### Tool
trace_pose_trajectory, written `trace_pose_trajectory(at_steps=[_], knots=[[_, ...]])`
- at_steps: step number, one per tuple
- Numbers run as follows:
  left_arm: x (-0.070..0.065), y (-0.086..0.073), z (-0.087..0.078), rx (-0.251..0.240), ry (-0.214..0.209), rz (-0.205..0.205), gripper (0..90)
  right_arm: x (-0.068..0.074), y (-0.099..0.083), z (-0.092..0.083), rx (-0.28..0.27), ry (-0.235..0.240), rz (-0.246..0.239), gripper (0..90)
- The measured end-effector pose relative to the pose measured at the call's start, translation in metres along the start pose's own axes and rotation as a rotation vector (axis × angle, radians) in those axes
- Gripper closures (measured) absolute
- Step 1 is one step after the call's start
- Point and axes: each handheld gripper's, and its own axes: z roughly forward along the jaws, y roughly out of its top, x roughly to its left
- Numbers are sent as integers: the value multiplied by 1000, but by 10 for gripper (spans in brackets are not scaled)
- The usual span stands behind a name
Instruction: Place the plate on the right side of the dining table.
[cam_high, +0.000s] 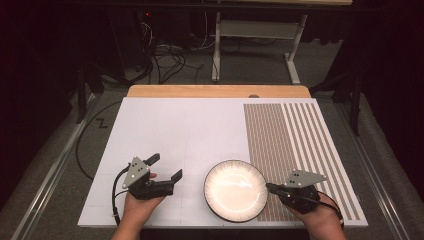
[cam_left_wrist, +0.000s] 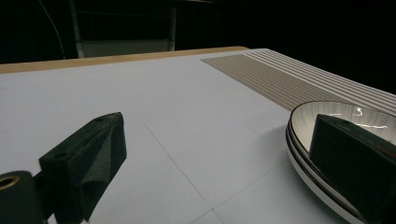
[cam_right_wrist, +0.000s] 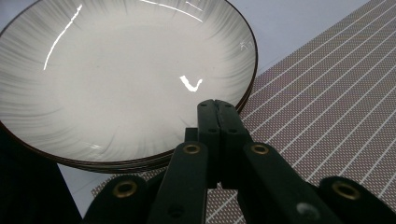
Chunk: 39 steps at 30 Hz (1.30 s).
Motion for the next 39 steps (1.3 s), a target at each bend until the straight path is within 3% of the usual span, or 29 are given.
trace_pose_trajectory(at_steps=[12, 39], knots=[[0, 0, 1, -9, -3, -4, 48, 6, 4, 2, 27, -32, -40, 900], [-1, 1, 0, -15, -8, 5, 48, 10, 6, 2, 41, -60, -61, 900]])
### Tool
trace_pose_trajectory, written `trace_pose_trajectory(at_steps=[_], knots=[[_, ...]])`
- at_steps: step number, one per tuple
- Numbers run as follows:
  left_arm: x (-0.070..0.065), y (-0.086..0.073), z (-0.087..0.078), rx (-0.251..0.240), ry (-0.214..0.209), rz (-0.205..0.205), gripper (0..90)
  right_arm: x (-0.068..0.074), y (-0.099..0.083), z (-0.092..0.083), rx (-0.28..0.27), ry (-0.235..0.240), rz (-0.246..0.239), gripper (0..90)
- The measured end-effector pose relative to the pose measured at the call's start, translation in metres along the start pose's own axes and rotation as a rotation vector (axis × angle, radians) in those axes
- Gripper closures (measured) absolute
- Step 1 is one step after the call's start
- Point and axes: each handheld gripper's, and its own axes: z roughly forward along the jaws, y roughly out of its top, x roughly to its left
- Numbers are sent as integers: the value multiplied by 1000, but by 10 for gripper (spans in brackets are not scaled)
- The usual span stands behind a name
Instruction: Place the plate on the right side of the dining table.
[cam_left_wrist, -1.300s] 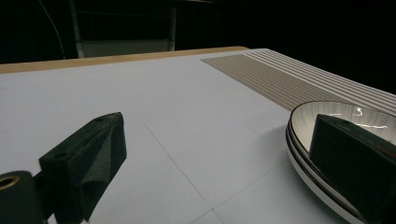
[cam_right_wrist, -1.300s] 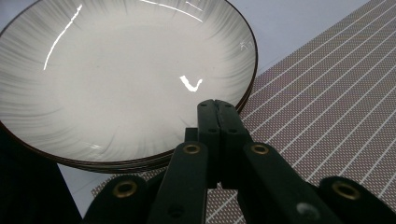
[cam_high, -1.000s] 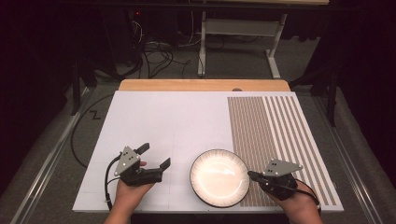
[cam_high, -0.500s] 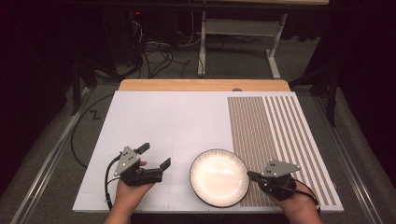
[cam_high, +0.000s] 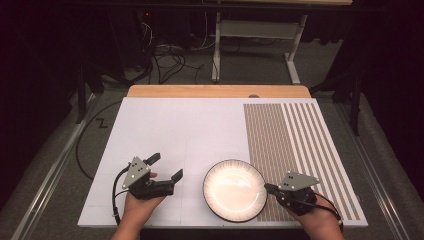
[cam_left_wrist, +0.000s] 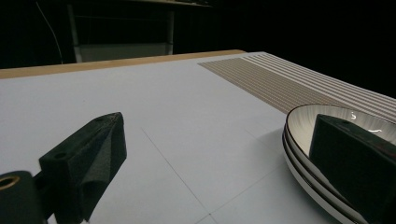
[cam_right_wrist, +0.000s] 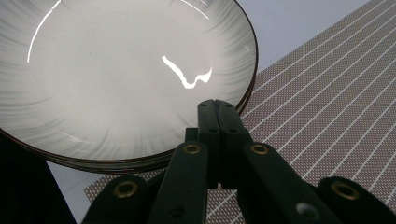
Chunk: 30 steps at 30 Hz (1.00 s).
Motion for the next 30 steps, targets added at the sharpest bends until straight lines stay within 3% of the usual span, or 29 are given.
trace_pose_trajectory(at_steps=[8, 18, 30], knots=[[0, 0, 1, -2, -1, -1, 48, 1, 1, 0, 5, -10, -5, 900], [0, 0, -1, -2, -2, 0, 48, 16, 8, 11, 16, 30, -35, 900], [0, 0, -1, -3, -2, -4, 48, 13, 7, 13, 2, 54, -2, 900]])
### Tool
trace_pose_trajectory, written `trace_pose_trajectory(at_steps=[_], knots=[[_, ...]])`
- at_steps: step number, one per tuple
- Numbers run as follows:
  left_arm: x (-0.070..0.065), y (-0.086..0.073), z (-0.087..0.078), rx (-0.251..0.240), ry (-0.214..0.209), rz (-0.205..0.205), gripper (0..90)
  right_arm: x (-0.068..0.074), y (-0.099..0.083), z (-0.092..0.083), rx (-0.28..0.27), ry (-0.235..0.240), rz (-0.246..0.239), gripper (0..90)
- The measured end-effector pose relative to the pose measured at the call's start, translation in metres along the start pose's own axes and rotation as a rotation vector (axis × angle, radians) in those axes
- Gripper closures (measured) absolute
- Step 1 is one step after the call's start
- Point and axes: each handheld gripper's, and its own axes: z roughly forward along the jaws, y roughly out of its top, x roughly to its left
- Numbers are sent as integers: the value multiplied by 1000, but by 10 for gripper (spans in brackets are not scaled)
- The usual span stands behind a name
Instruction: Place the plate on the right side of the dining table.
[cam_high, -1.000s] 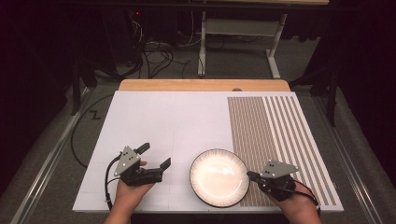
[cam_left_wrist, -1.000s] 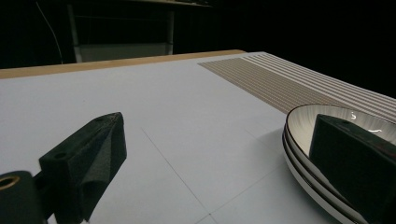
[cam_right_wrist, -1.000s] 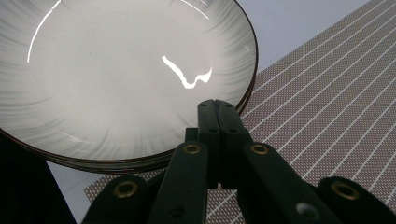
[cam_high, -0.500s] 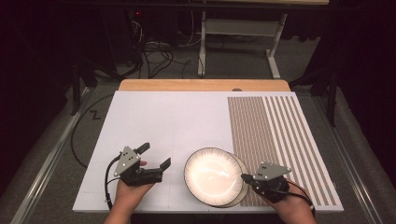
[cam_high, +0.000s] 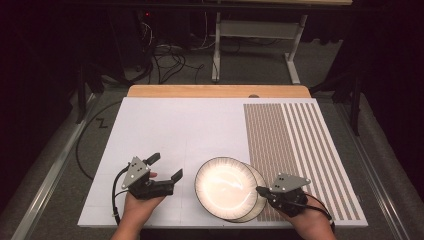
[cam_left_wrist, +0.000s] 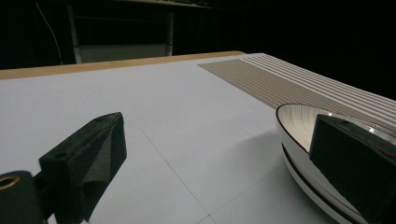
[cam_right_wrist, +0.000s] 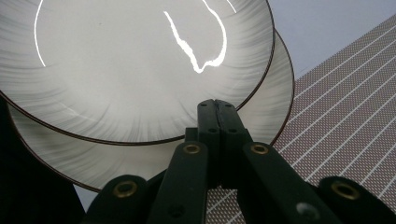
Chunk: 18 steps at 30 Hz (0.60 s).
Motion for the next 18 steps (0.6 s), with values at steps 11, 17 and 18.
trace_pose_trajectory(at_steps=[11, 17, 18], knots=[[1, 0, 0, 0, 0, -3, 48, -1, 0, 2, -3, 4, 8, 900], [1, 0, 0, 1, -1, -3, 48, 0, 1, 3, -2, 14, 4, 900], [1, 0, 0, 0, 0, -4, 48, 1, 1, 4, 3, 17, -1, 900]])
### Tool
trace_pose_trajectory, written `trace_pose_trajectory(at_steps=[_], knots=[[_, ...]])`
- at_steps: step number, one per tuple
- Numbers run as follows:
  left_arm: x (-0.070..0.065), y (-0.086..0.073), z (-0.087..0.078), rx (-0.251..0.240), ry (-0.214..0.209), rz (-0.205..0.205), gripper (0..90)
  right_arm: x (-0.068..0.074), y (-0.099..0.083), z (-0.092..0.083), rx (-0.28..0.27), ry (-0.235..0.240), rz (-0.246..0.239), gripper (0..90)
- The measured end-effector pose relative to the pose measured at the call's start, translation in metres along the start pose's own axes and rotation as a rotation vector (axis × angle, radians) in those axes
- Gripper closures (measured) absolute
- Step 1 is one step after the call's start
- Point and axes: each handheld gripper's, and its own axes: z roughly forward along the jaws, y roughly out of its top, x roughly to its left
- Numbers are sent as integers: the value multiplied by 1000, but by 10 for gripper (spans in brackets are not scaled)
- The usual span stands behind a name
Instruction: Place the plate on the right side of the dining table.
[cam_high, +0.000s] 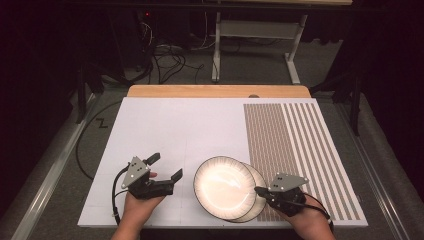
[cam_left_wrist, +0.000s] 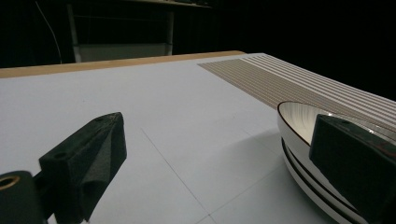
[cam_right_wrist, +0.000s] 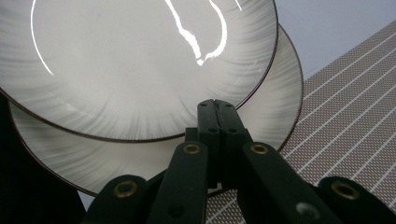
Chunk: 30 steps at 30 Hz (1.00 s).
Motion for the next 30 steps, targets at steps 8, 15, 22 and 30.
trace_pose_trajectory(at_steps=[8, 15, 22, 30], knots=[[1, 0, 0, -2, -1, -6, 48, 6, 3, 5, 2, 6, -11, 900], [1, 1, -1, 0, -7, -24, 49, 10, 7, 11, 9, 11, -24, 900], [1, 3, -3, 10, -1, -32, 51, 10, 7, 11, 5, 10, -20, 900], [3, 11, -6, 58, 10, -86, 50, 9, 6, 12, -5, 9, -22, 900]])
